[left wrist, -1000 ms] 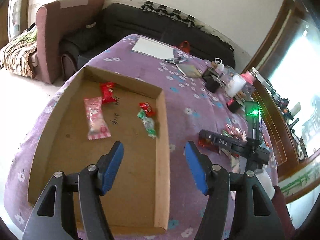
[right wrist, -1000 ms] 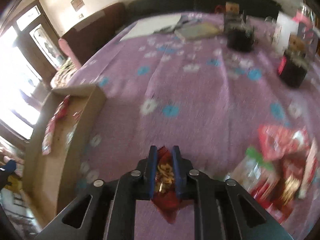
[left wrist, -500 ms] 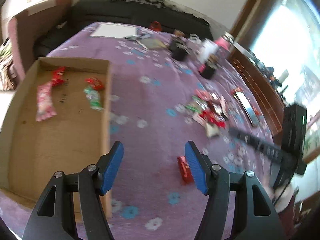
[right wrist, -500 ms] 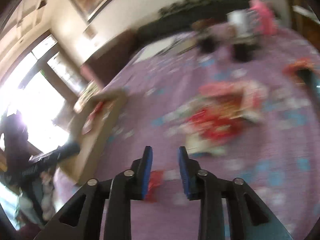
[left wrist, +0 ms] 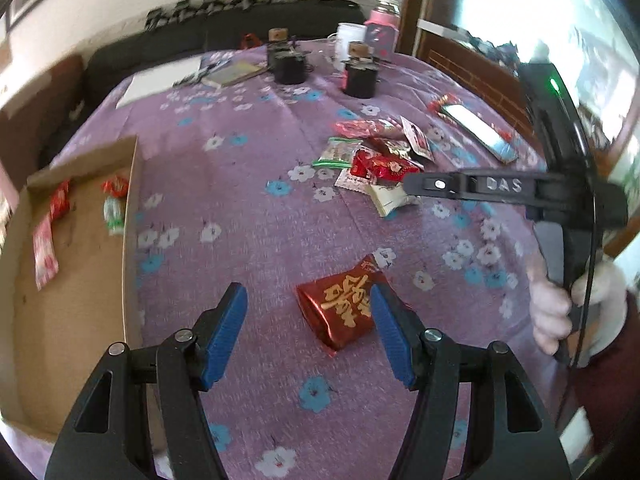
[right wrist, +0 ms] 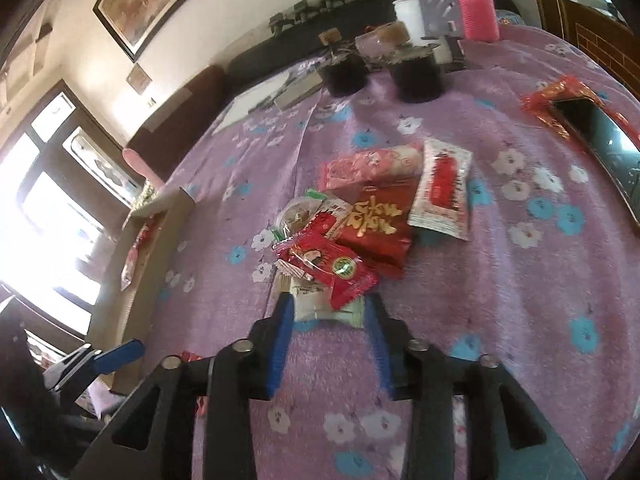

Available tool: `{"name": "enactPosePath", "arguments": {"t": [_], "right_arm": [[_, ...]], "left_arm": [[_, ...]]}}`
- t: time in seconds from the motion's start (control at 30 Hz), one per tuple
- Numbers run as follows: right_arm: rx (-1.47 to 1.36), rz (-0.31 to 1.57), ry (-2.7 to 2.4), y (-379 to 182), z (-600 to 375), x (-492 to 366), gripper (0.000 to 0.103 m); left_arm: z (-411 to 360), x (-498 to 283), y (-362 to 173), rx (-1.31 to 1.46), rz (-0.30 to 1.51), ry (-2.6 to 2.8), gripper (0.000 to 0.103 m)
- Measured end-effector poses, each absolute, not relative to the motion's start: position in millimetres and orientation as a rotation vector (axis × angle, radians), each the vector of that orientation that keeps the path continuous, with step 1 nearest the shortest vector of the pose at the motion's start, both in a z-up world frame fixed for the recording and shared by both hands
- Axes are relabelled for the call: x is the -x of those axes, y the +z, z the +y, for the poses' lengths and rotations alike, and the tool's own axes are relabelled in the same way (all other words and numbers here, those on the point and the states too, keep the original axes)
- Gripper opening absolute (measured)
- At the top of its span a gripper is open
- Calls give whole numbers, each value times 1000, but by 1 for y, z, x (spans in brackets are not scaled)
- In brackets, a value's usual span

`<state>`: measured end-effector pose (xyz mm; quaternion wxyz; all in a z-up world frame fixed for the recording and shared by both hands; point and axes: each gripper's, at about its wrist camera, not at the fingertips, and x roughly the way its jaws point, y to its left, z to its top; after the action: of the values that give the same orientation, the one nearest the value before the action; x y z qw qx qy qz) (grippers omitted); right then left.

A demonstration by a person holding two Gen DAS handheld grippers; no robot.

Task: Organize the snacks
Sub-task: 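Grasp the red gold-print packet with the left tool while the right tool reaches toward a white candy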

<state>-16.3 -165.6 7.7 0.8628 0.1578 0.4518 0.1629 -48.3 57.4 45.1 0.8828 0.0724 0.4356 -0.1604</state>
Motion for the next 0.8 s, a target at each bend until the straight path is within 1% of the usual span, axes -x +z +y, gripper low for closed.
{"name": "enactPosePath", "arguments": {"t": [0.03, 0.1, 0.27, 0.33, 0.4, 0.47, 0.53, 0.57, 0.8], "right_arm": [[-328, 950, 339, 7, -163, 15, 45], [-323, 956, 320, 5, -157, 10, 53], [-269, 961, 271, 1, -141, 2, 53], [-242, 958, 264, 1, -138, 2, 51], [-218, 951, 256, -1, -138, 4, 44], [-207, 946, 263, -2, -139, 7, 44], [-198, 946, 271, -2, -140, 12, 44], [-191, 944, 274, -2, -140, 14, 43], [-156, 931, 295, -1, -144, 27, 42]], "left_arm": [[55, 47, 44, -166, 900, -337, 63], [51, 45, 42, -194, 883, -353, 63], [37, 38, 30, -273, 873, -389, 63], [33, 36, 26, -281, 875, -415, 63], [31, 36, 25, -284, 866, -437, 63], [28, 36, 24, -292, 860, -453, 64], [24, 37, 22, -302, 849, -469, 73], [22, 38, 22, -308, 846, -480, 74], [6, 41, 10, -383, 866, -470, 74]]}}
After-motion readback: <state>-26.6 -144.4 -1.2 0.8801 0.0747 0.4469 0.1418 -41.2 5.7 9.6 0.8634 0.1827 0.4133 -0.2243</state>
